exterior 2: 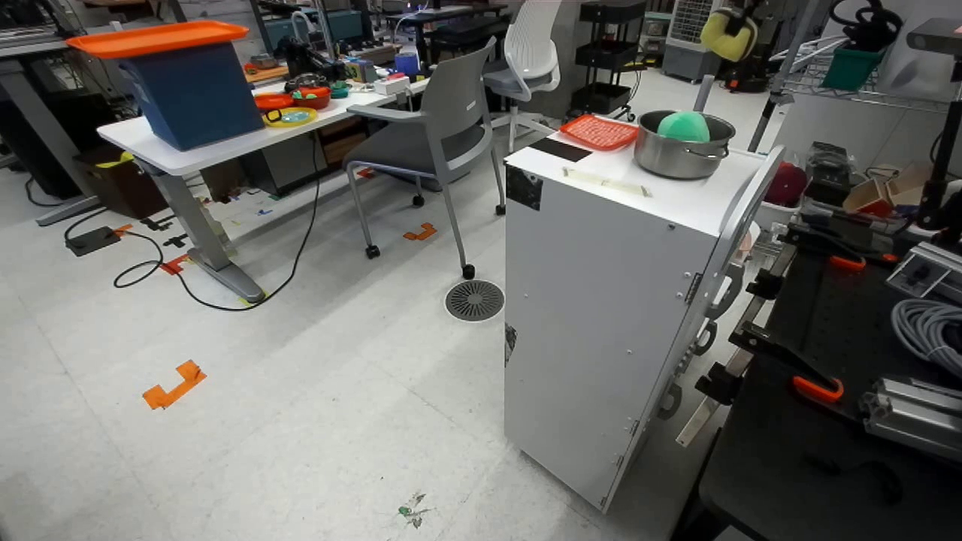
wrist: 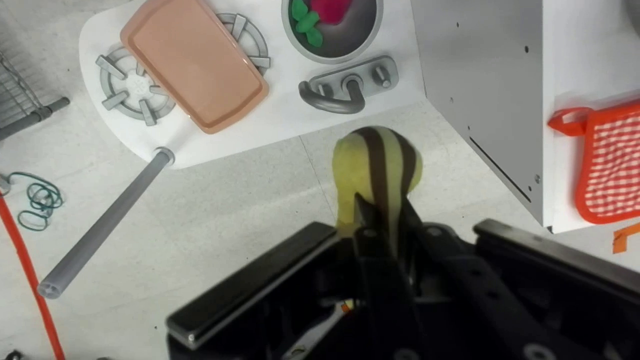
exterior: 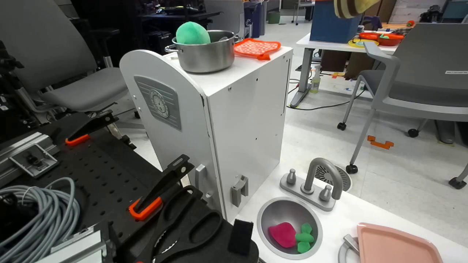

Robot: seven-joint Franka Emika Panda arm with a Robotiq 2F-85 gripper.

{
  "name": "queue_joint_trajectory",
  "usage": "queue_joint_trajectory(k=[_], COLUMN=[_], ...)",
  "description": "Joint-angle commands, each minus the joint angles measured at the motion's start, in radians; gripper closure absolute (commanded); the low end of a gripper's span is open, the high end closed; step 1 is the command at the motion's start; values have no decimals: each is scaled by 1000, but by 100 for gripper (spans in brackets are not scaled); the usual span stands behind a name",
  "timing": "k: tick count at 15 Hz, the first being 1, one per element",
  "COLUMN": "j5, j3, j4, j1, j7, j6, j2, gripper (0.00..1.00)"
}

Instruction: Remove the yellow and black sponge, green plush toy and grey bear from the silver pot and place them in the sink

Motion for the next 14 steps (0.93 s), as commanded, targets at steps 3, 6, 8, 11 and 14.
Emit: queue_joint_trajectory(k=[3, 6, 8, 11, 14], j5=[46, 43, 35, 35, 36], j3=[38, 45, 45, 46, 46], j4=[0, -2, -6, -13, -23], j1=[3, 2, 2, 1, 1], j7=[-45, -43, -39, -42, -49], j6=[49, 36, 34, 35, 35], j2=[15, 24, 26, 26, 21], gripper=[98, 63, 49, 27, 4])
